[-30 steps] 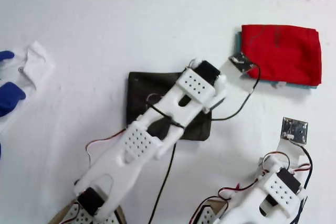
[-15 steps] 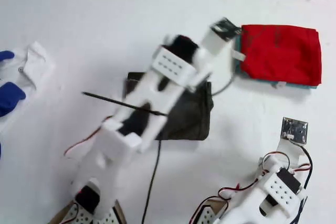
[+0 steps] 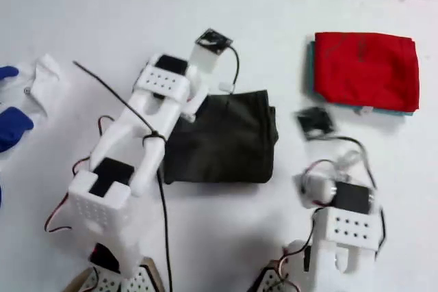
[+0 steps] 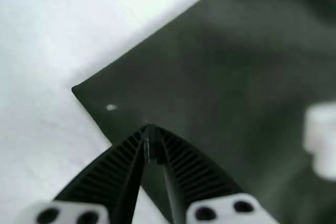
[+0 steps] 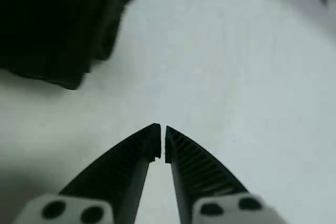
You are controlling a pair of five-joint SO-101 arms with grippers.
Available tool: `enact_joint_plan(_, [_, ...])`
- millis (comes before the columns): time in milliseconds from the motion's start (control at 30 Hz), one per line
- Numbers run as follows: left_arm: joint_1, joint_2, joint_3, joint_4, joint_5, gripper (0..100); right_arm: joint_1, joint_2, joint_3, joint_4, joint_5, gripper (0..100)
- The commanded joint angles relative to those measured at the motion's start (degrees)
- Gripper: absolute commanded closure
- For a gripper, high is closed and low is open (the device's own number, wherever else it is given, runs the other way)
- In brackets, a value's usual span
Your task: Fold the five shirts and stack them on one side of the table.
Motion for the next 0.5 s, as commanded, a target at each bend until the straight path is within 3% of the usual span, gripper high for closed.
enact_joint_plan(0, [-1.8,-3.9,3.1,-7.6,-0.3,98,-11.9,-1.4,-3.2,0.8,-0.6,97.8])
enact_joint_plan(167, [-3.8,-3.8,5.8,-12.2,-0.4,98,-19.9,4.8,-3.5,0.4,-0.6,97.7])
enact_joint_plan(467, [-5.9,2.7,7.3,-13.5,-0.5,98,-20.6,26.1,-4.4,-7.4,-0.7,97.9])
